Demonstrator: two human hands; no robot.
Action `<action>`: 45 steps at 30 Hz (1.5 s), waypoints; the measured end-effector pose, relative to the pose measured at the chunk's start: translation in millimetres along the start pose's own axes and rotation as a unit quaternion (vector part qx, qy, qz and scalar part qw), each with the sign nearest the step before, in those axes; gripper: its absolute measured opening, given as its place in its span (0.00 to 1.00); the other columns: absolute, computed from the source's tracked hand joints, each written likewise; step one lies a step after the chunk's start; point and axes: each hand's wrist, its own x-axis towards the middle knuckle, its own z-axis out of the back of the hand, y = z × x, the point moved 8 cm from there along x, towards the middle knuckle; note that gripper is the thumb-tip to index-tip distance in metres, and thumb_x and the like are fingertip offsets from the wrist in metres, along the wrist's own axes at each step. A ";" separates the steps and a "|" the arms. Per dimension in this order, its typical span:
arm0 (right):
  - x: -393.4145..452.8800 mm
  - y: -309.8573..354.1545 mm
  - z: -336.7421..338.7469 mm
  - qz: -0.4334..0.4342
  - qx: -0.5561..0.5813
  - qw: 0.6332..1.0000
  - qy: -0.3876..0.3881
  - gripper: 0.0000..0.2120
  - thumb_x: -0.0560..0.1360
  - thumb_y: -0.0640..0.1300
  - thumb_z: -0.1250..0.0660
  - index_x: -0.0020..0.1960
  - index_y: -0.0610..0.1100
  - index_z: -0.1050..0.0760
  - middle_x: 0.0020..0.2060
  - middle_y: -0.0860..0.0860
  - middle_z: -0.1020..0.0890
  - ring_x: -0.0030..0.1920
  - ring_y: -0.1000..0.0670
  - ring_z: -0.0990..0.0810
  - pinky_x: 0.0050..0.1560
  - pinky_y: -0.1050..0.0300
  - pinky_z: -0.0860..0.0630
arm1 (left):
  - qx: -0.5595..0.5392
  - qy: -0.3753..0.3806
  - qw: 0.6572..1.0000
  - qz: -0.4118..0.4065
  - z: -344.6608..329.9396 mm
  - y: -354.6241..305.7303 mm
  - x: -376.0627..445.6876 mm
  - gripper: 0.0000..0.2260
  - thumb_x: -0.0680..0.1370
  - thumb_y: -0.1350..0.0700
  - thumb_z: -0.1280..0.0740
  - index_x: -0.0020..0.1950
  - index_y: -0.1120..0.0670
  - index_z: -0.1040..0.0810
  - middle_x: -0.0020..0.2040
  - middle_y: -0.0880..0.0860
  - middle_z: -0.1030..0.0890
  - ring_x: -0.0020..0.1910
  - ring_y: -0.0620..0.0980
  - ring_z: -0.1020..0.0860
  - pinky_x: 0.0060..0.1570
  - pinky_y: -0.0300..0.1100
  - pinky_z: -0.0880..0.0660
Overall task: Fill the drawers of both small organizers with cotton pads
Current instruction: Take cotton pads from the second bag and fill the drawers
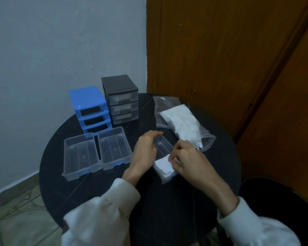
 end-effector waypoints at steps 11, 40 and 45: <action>-0.2 7.0 -13.4 0.037 0.044 0.995 0.077 0.13 0.74 0.38 0.42 0.48 0.48 0.20 0.47 0.55 0.19 0.48 0.54 0.23 0.49 0.54 0.26 | -0.004 -0.014 1.000 -0.010 0.5 -0.2 0.7 0.25 0.70 0.74 0.44 0.62 0.57 0.23 0.59 0.54 0.22 0.59 0.49 0.25 0.60 0.40 0.29; 26.6 0.8 -16.7 0.034 0.031 0.981 0.186 0.16 0.69 0.37 0.29 0.56 0.47 0.22 0.48 0.53 0.21 0.43 0.60 0.26 0.38 0.72 0.32 | 0.002 -0.016 1.000 -0.008 1.7 -2.5 -0.2 0.24 0.71 0.74 0.43 0.62 0.58 0.24 0.58 0.55 0.22 0.58 0.50 0.24 0.55 0.32 0.32; 26.3 0.0 -14.4 0.044 0.037 0.987 0.149 0.05 0.73 0.43 0.30 0.48 0.47 0.21 0.42 0.54 0.20 0.43 0.57 0.23 0.45 0.62 0.26 | -0.006 -0.017 1.000 -0.008 1.2 -1.6 0.0 0.24 0.70 0.74 0.43 0.61 0.58 0.23 0.57 0.55 0.21 0.57 0.50 0.24 0.54 0.31 0.32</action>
